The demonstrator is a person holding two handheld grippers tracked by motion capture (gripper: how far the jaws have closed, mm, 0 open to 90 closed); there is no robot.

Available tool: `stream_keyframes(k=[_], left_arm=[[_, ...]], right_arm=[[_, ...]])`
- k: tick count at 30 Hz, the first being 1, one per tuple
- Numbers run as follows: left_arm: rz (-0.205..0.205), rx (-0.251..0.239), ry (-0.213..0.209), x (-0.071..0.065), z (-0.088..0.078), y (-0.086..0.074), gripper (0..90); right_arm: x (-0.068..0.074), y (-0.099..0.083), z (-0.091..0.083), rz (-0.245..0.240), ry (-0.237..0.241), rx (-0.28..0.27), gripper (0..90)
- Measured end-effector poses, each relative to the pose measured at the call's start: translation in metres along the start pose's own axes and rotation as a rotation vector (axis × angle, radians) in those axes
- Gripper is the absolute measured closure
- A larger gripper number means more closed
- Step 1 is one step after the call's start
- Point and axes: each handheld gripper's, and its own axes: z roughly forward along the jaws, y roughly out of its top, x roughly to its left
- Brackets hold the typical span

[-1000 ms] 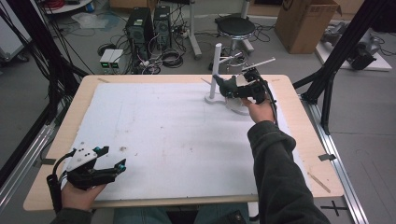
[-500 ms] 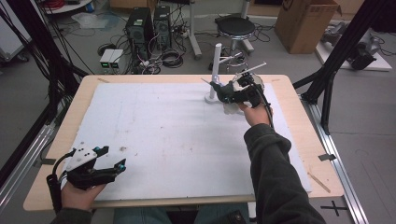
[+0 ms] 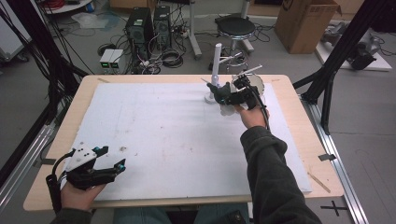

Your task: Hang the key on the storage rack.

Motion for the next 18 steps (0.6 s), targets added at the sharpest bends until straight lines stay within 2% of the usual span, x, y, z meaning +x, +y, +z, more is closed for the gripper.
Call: stream_keyframes(k=[5, 11, 15, 18], left_arm=[[-0.001, 0.002, 0.001, -0.0006, 0.0006, 0.0001, 23.2], [0.004, 0.004, 0.002, -0.0008, -0.0001, 0.0001, 23.2], [0.000, 0.001, 0.002, -0.0007, -0.0004, -0.0001, 23.2], [0.000, 0.002, 0.002, -0.0009, -0.0004, 0.0000, 23.2]], right_arm=[[0.0010, -0.0026, 0.0042, 0.017, 0.013, -0.011, 47.7], [0.0029, -0.0038, 0.0082, 0.013, 0.004, -0.006, 45.3], [0.0018, -0.0059, 0.0103, 0.028, 0.012, 0.010, 40.4], [0.0005, -0.0082, 0.0102, 0.036, 0.011, 0.001, 38.6]])
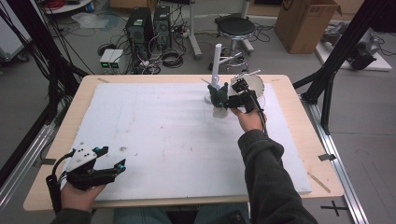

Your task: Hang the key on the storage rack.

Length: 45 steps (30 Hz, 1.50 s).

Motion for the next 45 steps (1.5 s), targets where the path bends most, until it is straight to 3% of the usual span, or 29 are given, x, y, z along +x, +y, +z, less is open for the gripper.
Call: stream_keyframes(k=[11, 14, 31, 45], left_arm=[[0.004, 0.001, -0.004, -0.001, 0.003, 0.002, 23.2], [0.002, 0.003, -0.003, -0.001, 0.005, 0.002, 23.2], [-0.008, 0.012, -0.013, 0.002, 0.014, 0.004, 23.2], [-0.020, 0.017, -0.015, 0.005, 0.016, 0.004, 23.1]], right_arm=[[0.002, -0.001, -0.009, -0.004, 0.018, -0.037, 32.9], [0.004, -0.003, -0.011, -0.009, 0.041, -0.072, 32.9], [0.013, -0.001, -0.019, -0.037, 0.117, -0.124, 24.1], [0.022, -0.004, -0.024, -0.053, 0.130, -0.167, 18.9]])
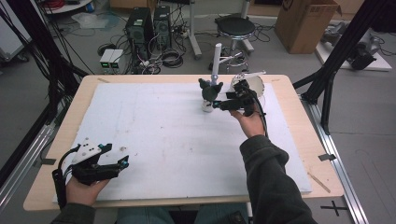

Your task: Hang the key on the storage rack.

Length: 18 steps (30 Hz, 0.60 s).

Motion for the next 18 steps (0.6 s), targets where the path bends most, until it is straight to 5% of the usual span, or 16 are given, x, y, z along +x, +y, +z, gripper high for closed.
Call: stream_keyframes(k=[18], left_arm=[[-0.012, -0.005, 0.000, 0.002, -0.004, 0.000, 23.1]], right_arm=[[0.012, -0.010, -0.005, -0.014, 0.025, -0.011, 13.9]])
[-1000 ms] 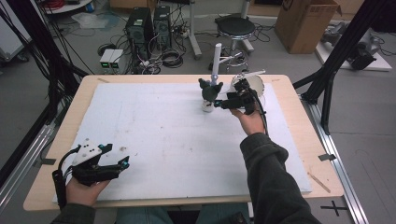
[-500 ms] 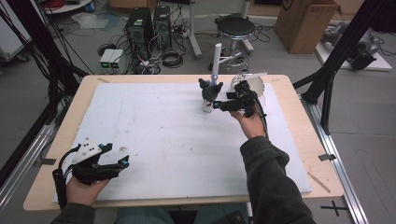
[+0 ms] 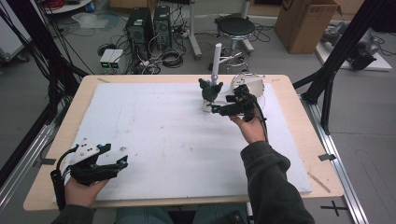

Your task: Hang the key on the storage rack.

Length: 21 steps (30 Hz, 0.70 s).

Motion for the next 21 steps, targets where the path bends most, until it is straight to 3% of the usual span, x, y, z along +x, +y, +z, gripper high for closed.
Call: stream_keyframes(k=[21], left_arm=[[-0.001, -0.002, -0.004, 0.002, 0.000, 0.000, 23.2]], right_arm=[[0.009, -0.013, -0.003, 0.001, 0.018, -0.011, 12.6]])
